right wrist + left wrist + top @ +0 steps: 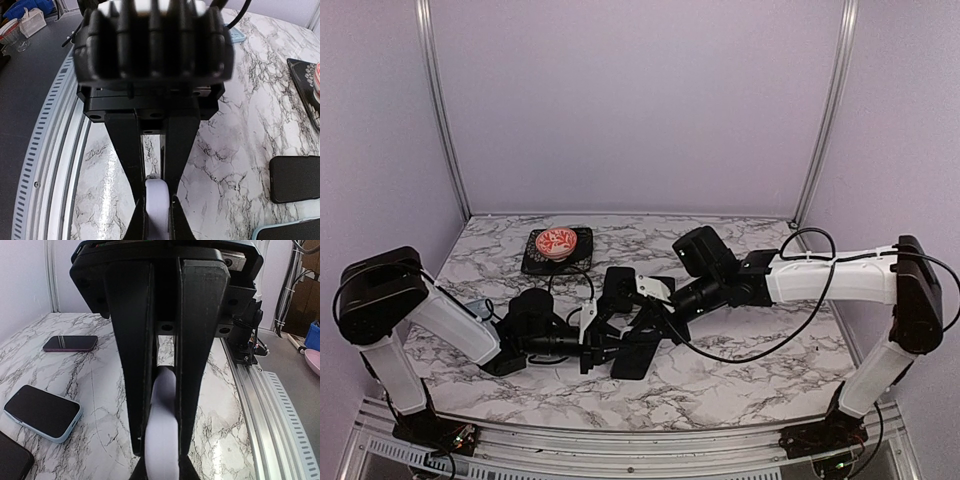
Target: Put the phone into the phone case
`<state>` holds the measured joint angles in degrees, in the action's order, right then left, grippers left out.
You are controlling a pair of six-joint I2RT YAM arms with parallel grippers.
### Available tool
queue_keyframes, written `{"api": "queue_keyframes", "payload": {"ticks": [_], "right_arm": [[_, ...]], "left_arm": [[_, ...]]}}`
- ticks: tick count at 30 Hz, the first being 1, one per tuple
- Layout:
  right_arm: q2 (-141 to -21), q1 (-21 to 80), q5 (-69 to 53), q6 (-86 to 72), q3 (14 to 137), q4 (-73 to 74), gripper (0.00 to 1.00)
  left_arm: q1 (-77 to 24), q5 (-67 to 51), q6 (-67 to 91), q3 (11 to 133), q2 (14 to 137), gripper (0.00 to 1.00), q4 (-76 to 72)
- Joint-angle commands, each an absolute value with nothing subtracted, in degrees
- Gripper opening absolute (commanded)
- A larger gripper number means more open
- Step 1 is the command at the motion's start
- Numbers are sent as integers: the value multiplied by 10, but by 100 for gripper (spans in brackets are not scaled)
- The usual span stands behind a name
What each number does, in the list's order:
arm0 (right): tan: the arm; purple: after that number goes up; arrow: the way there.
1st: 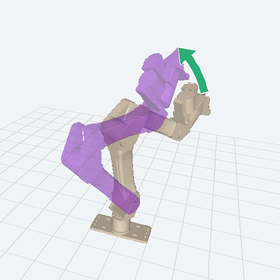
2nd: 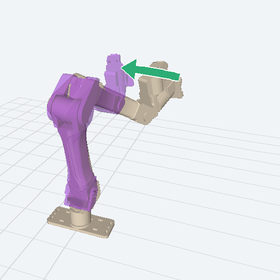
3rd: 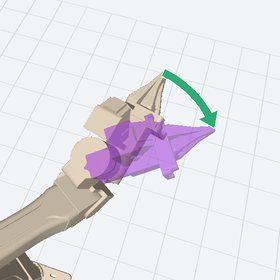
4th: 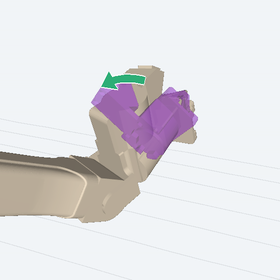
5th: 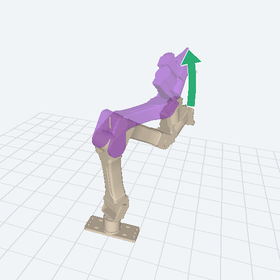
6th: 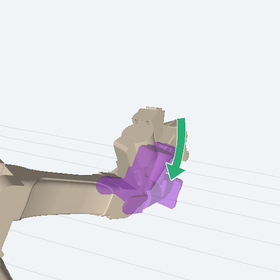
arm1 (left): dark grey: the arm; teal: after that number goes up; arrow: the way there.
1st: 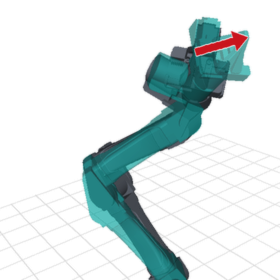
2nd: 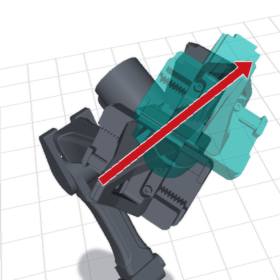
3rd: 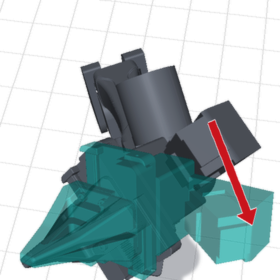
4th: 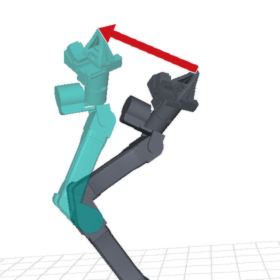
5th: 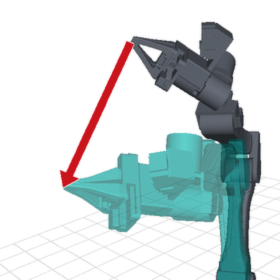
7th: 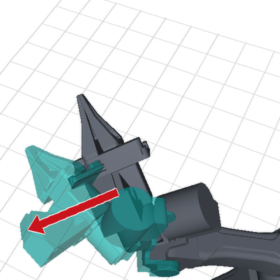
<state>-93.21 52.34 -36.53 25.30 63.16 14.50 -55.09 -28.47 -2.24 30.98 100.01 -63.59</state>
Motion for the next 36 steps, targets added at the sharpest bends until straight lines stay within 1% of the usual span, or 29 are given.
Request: {"api": "queue_keyframes", "payload": {"ticks": [1, 3, 4, 7, 10, 11, 12, 15, 16, 18, 19, 20, 23, 24, 25, 28, 29, 33, 35, 36], "right_arm": [[-928, 523, -366, 249, 654, 150, 0], [-921, 523, -357, 254, 660, 164, 0], [-915, 523, -355, 255, 665, 171, 0], [-890, 522, -359, 251, 673, 179, 0], [-864, 522, -360, 249, 685, 190, 0], [-858, 522, -360, 249, 691, 196, 0], [-852, 522, -361, 251, 695, 203, 0], [-839, 522, -363, 251, 707, 219, 0], [-834, 522, -362, 250, 709, 221, 0], [-828, 522, -363, 246, 714, 227, 0], [-823, 522, -357, 241, 714, 230, 3], [-815, 520, -345, 231, 711, 228, 20], [-770, 488, -341, 182, 665, 180, 78], [-750, 473, -347, 158, 637, 147, 94], [-730, 457, -357, 136, 611, 117, 98], [-690, 438, -388, 80, 547, 37, 99], [-686, 437, -400, 69, 535, 21, 97], [-694, 438, -447, 32, 520, 5, 83], [-696, 438, -461, 17, 505, -31, 78], [-697, 439, -464, 6, 497, -44, 74]], "left_arm": [[-548, -283, -25, 311, 1013, 7, -659], [-548, -282, -25, 314, 1017, 23, -659], [-548, -279, -24, 314, 1018, 29, -658], [-548, -283, -24, 317, 1020, 36, -657], [-548, -290, -25, 321, 1022, 39, -652], [-549, -289, -25, 322, 1022, 38, -650], [-549, -286, -23, 323, 1020, 35, -648], [-550, -290, -6, 329, 1011, 18, -645], [-551, -296, -5, 333, 1008, 13, -644], [-554, -299, 22, 340, 999, 0, -644], [-555, -291, 35, 344, 989, 0, -644], [-556, -283, 51, 348, 981, 0, -644], [-556, -280, 109, 370, 955, 0, -644], [-556, -285, 129, 379, 945, 0, -644], [-556, -293, 148, 390, 936, 0, -644], [-556, -305, 206, 418, 911, 0, -644], [-557, -306, 219, 426, 903, 0, -644], [-557, -285, 239, 440, 873, 0, -640], [-557, -266, 236, 448, 862, 0, -620], [-557, -259, 234, 452, 859, 0, -606]]}}
